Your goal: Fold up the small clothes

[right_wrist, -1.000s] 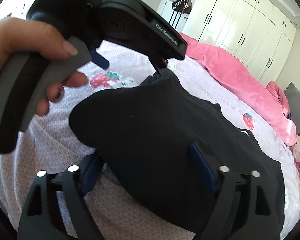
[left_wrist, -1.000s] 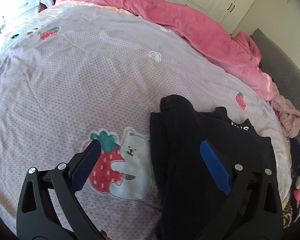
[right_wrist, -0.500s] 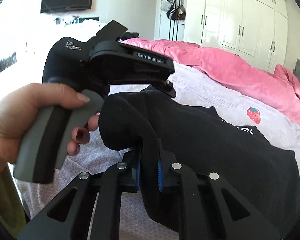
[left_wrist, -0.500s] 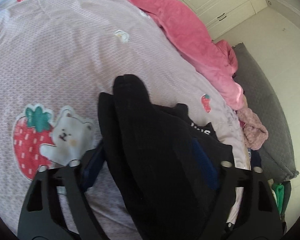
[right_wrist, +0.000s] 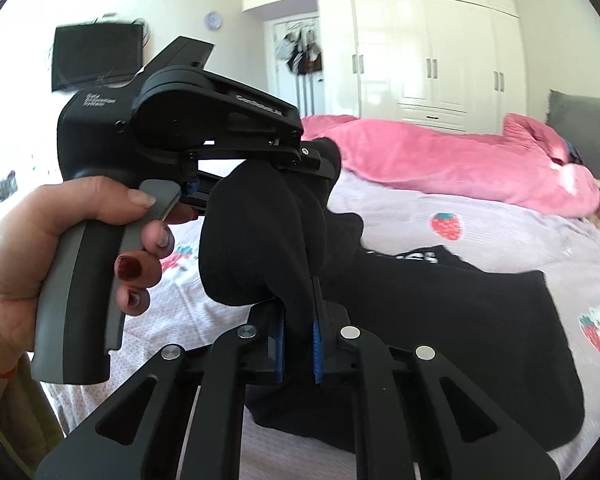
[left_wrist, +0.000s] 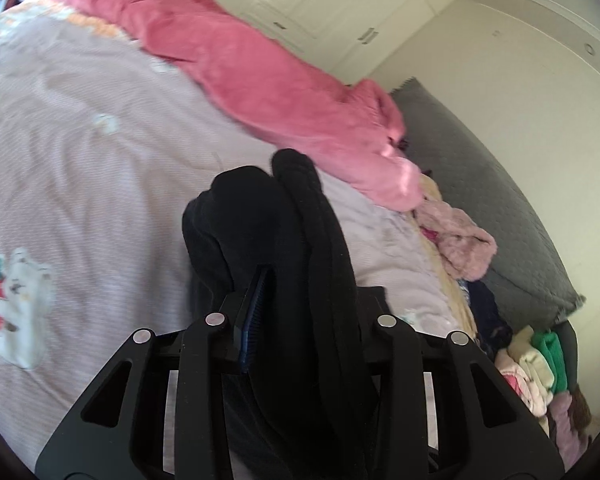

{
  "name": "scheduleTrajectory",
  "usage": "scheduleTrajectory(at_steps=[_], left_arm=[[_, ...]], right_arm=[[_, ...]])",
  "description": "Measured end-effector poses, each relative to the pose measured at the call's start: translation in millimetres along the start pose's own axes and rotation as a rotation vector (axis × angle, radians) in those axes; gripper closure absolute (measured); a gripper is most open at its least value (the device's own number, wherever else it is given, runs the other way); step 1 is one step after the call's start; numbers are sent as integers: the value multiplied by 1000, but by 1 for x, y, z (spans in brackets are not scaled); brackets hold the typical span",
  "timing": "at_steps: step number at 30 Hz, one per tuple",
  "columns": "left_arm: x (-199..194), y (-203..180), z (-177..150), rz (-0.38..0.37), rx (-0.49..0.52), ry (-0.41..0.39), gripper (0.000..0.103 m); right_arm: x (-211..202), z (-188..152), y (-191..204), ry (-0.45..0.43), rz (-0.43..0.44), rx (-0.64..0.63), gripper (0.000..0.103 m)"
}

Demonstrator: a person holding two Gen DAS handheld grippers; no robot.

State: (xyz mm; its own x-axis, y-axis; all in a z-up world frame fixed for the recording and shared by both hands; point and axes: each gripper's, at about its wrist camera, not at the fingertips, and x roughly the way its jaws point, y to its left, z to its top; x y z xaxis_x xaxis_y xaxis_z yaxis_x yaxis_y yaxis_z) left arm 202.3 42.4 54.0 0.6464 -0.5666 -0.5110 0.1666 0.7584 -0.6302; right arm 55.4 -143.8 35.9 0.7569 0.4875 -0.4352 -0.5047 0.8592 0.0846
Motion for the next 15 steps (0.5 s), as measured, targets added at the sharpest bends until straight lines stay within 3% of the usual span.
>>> scheduleTrajectory(at_steps=[10, 15], left_arm=[[49, -57, -14, -85, 26, 45, 77], [74, -72, -23, -89, 38, 81, 77]], right_arm=[[-32, -7, -51, -23, -52, 88, 95], [-41, -18, -72, -11, -73, 125, 95]])
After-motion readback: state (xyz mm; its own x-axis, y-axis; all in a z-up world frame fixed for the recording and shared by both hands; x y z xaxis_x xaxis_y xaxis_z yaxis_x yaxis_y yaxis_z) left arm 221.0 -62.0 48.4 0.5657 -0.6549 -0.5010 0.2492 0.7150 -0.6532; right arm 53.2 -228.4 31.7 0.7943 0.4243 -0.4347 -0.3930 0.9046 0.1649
